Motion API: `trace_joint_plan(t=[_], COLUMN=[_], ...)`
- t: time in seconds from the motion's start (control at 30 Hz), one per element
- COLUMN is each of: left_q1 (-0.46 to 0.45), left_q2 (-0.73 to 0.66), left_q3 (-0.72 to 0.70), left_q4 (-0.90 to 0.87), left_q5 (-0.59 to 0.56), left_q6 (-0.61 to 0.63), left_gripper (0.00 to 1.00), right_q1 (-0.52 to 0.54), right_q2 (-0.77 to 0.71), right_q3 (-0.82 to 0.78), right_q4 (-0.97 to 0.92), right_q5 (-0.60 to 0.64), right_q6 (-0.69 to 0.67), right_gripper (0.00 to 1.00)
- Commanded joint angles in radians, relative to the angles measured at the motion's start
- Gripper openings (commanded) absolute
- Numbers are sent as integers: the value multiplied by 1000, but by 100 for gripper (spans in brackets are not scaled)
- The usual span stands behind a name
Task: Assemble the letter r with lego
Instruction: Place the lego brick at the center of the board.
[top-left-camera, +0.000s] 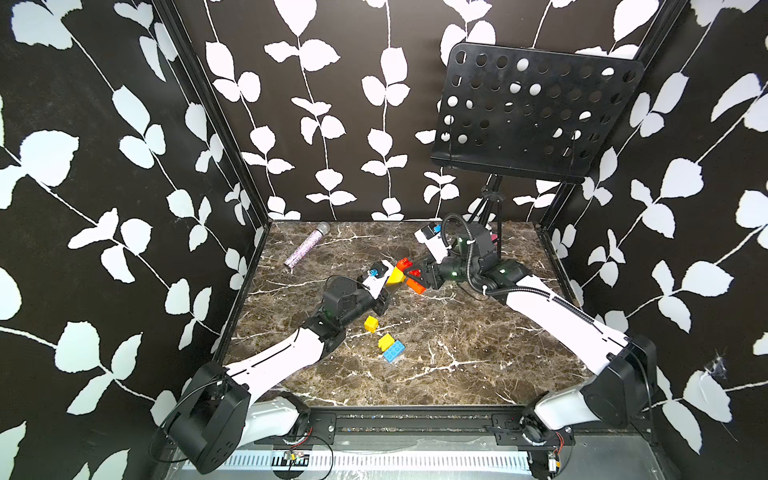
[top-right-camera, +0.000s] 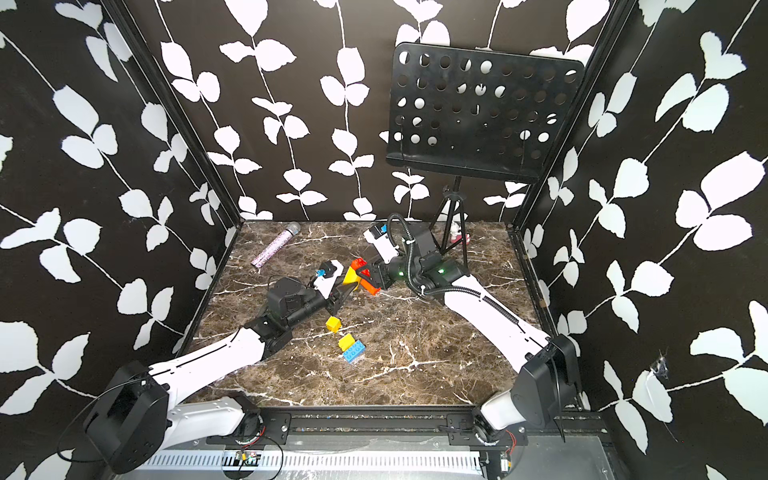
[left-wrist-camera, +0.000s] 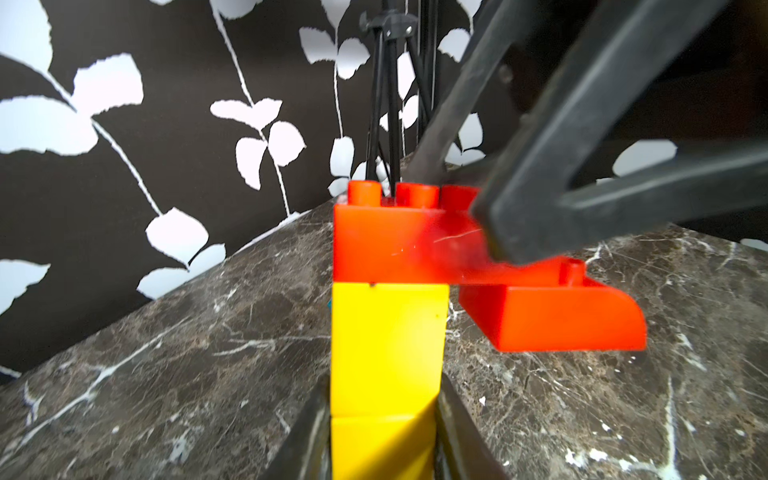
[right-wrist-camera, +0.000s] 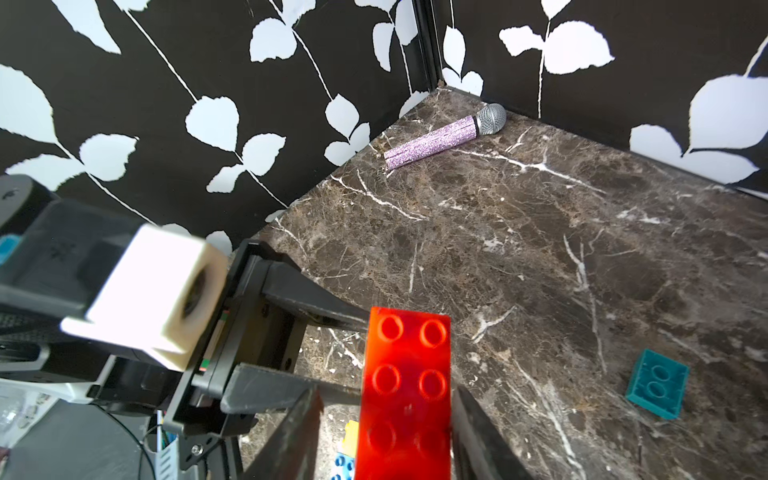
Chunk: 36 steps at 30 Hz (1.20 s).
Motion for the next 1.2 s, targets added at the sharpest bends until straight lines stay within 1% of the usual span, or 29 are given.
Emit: trace_joint_plan(t=[0.0,0.03,0.13,0.2,0.27,0.33,0.37,0.47,0.53,0.6,0.7,0.87,1.03,1.1,1.17], left_q1=[4,3,6,12,31,63,90,159,192,216,220,222,237,237,239], left_q2=[-10,-6,22,58,118,187,225,303,347,405,474,536,659,688,710], left_q3=[51,60,94,150,224,286,306,316,321,361,424,453,586,622,651], left_q4=[-119,-148,-235,-361,-495,-590,-609,-594,-585,-638,-704,-663,-761,-786,-801], left_q5=[-72,-89,-203,-277,-311,-296,-255,-182,-169,-165,-155,-126,-87,-97,-99], left_q6=[-28,-38,-108,-162,-218,-286,-322,-438,-497,-536,-547,-544,-507,-494,-488], left_gripper=[25,25,25,26,27,28,28,28,28,28,28,31,33,33,37], right_q1=[-16,-25,-58,-83,-116,-145,-154,-162,-164,-165,-167,-169,-171,-171,-171], right_q2=[-78,-90,-125,-145,-154,-148,-145,-146,-152,-159,-163,-170,-161,-164,-167], right_q3=[-41,-49,-62,-82,-105,-123,-135,-179,-203,-217,-221,-224,-228,-228,-231], right_q4=[76,88,109,123,131,121,125,128,128,119,99,87,80,78,79], right_q5=[57,69,112,147,170,173,169,172,185,199,211,225,225,223,221], right_q6=[23,32,57,79,109,132,139,141,138,133,117,96,88,90,93], right_gripper=[56,57,59,60,62,61,60,58,58,59,59,59,59,59,60])
